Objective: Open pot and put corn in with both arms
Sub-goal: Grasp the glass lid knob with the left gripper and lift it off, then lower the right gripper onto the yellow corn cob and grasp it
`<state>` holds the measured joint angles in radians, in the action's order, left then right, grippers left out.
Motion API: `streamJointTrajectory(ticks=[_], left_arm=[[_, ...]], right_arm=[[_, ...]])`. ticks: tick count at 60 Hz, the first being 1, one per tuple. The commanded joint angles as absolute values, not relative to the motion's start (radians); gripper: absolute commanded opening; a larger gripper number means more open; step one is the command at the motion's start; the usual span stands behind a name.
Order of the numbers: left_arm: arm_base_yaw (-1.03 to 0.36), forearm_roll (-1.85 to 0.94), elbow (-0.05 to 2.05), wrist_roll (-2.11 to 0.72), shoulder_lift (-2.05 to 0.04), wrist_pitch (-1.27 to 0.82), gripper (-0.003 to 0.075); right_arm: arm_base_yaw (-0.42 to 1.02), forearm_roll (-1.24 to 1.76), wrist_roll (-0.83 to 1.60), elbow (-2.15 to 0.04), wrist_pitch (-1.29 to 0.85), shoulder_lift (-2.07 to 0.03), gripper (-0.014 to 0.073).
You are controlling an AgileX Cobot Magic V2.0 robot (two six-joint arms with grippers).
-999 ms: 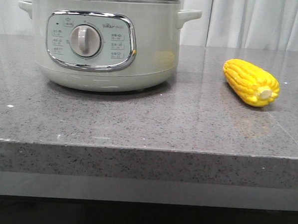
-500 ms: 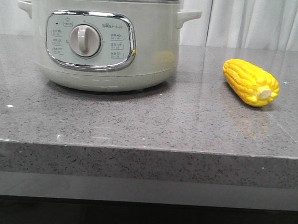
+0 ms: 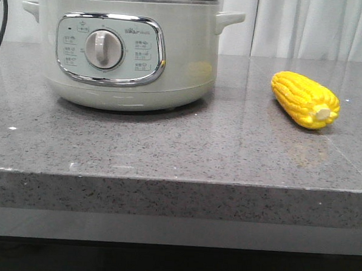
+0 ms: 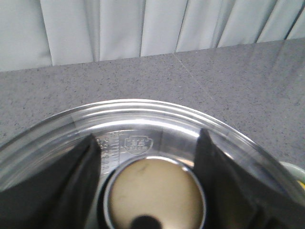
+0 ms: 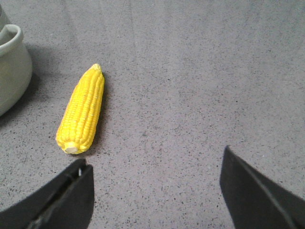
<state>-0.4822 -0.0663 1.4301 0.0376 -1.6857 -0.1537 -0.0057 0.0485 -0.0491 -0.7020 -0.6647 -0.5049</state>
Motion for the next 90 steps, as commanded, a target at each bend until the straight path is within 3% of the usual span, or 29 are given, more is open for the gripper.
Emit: streamJointTrajectory(ticks=[1,28,41,56,72,90], left_arm=[[-0.483,-0.086,1.46,0.055,-1.651,-0.103,0.0274],[-0.483,-0.039,1.685,0.053,-1.582,-0.323,0.026],[-0.461,0.029,1.699,0.053,-1.421,-0.484,0.026],[-0.373,0.029,1.449,0.053,-1.168,-0.463,0.026],[-0.175,0.027,1.151,0.057,-0.89,-0.477,0.0262],[-0.149,0.025,0.952,0.057,-0.688,-0.478,0.0262]], right_arm=[[-0.004,0.051,-0.044,-0.729,-0.598,-0.517,0.0561],[0.006,0.111,-0.018,-0.742,-0.633,-0.535,0.0561],[0.11,0.117,0.019,-0.802,-0.677,-0.642,0.0561],[0.216,0.114,0.035,-0.861,-0.68,-0.81,0.0561],[0.253,0.124,0.033,-0.993,-0.721,-1.051,0.0561],[0.253,0.131,0.032,-1.188,-0.808,-1.323,0.0561]])
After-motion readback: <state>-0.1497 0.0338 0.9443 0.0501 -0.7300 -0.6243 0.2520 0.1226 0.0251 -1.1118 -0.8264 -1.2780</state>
